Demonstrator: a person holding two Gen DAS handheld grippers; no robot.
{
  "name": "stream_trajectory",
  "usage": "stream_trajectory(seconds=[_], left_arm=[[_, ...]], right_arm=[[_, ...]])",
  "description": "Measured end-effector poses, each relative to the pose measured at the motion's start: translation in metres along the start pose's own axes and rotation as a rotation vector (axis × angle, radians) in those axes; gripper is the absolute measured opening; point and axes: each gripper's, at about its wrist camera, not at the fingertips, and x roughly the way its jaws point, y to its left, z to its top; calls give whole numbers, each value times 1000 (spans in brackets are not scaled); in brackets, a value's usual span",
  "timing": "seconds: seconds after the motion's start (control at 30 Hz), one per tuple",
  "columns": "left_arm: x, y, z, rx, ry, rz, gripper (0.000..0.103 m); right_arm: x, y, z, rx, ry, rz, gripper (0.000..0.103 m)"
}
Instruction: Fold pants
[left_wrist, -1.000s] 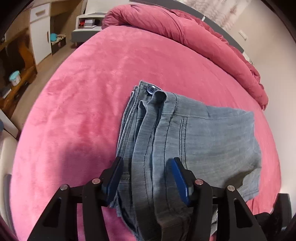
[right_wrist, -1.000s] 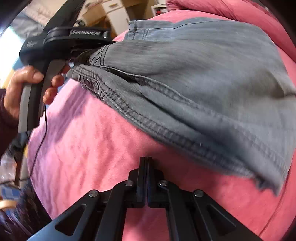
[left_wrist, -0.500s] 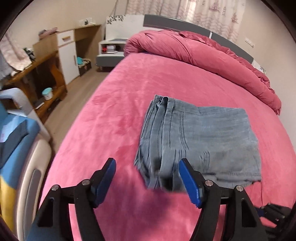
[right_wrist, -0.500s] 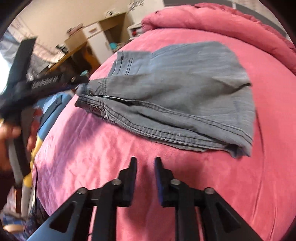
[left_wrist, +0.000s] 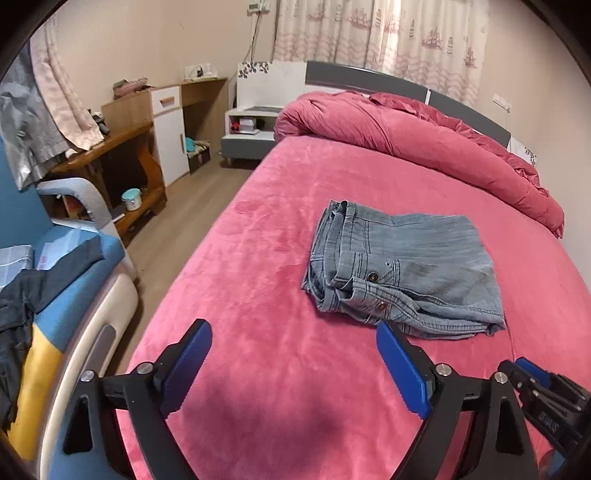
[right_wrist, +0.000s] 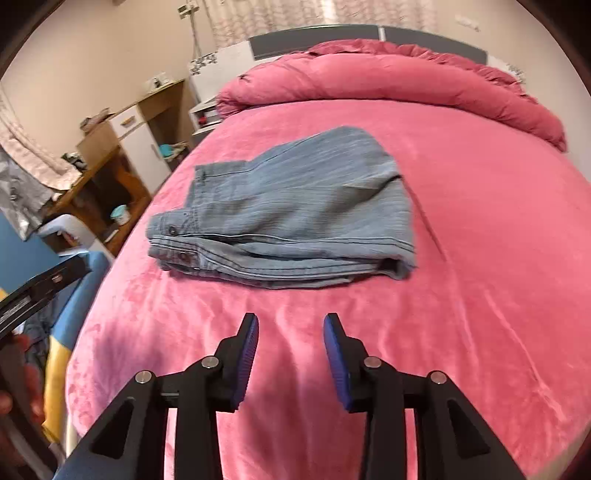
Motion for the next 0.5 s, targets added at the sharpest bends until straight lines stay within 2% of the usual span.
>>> stream_trajectory(seconds=[0.17,0.43,0.5], left_arm=[[-27,4,-14,-8,-36,13,100],[-54,5,-29,-15,-69,1,103],[-57,4,-33,-6,-64,3,103]], right_arm=[[-12,6,-8,17,-36,-62,42],[-33,14,-12,15,-74,-116,43],[-39,17,-12,14,-99,-150,46]])
